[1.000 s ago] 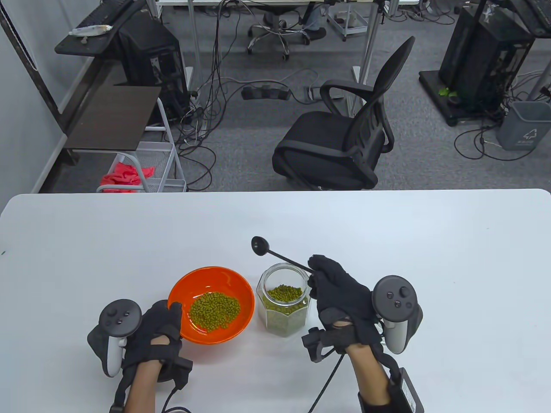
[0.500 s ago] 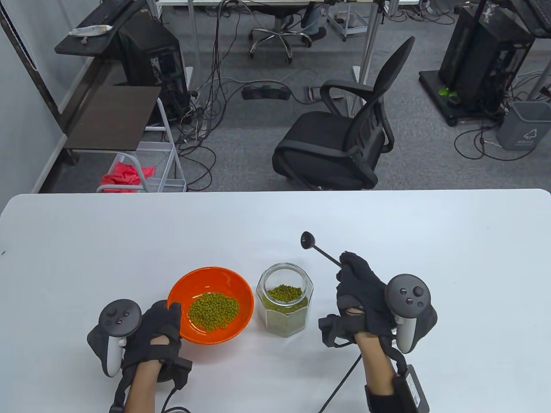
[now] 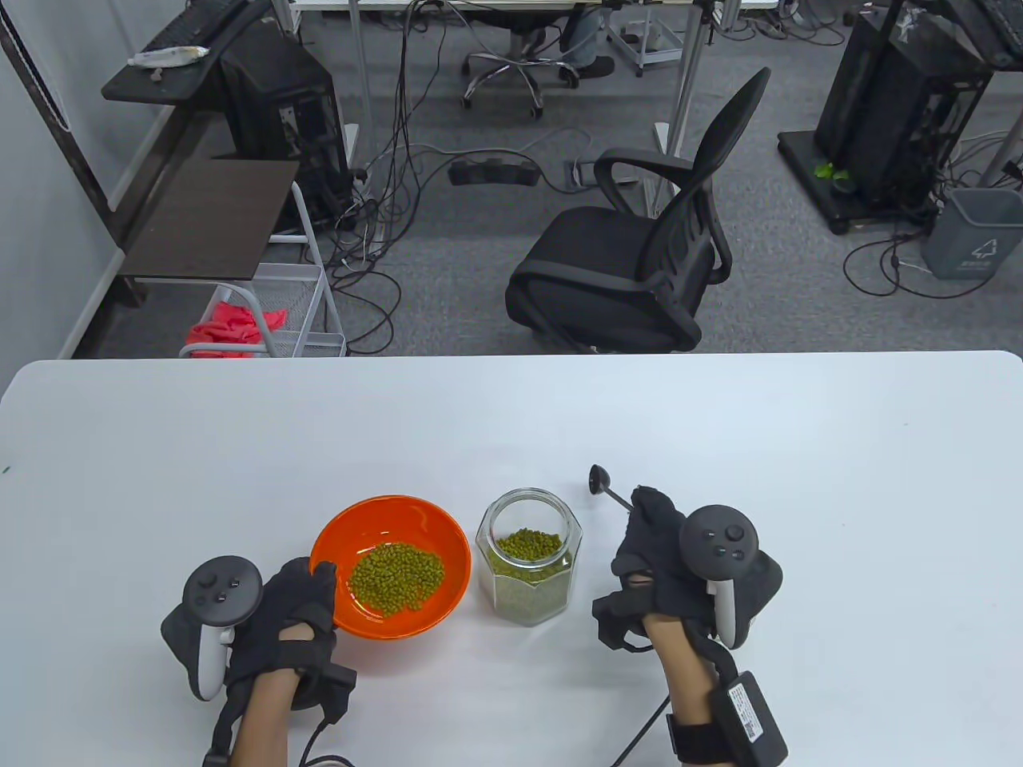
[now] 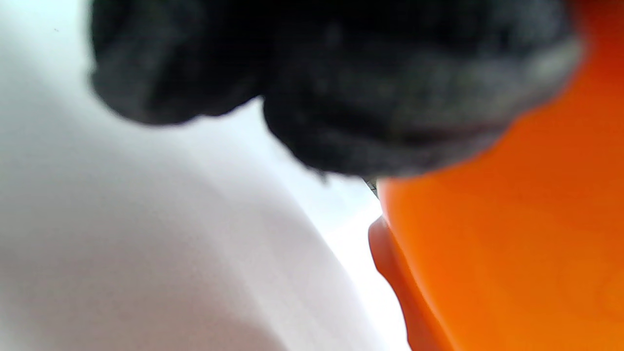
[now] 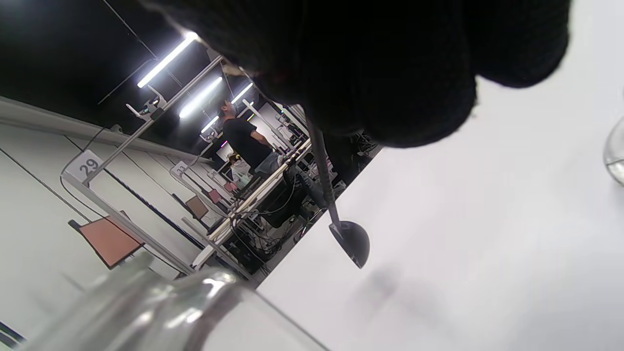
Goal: Portion mung beans with measuring scoop (Bowl in hand)
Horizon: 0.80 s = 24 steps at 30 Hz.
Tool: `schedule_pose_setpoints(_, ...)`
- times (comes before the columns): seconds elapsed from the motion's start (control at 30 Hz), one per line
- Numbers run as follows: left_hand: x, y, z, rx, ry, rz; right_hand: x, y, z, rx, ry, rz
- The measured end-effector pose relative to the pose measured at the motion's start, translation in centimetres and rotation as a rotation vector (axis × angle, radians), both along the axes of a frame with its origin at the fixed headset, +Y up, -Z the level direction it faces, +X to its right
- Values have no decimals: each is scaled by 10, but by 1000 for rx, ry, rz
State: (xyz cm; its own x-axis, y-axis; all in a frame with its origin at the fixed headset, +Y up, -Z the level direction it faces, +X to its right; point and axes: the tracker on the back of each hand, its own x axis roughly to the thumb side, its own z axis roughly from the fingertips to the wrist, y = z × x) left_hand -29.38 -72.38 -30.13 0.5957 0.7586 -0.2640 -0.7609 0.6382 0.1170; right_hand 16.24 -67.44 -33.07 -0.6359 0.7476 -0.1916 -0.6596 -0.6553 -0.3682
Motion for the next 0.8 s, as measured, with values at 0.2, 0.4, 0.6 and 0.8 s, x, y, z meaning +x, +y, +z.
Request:
schedule_pose_setpoints(0.2,0,0,0,-1,-2,0,-8,-8,-4,-61,19,108)
schedule_pose_setpoints(0.4,0,0,0,0,1,-1,-19,-12,-6,-191,34,300)
schedule_pose_setpoints(0.6,-1,0,0,1,1,-2,-30,-19,-6,-272,21,453)
schedule_pose_setpoints(0.8,-1,0,0,1,-2,-2,-33,-23,-8,-337,7,521)
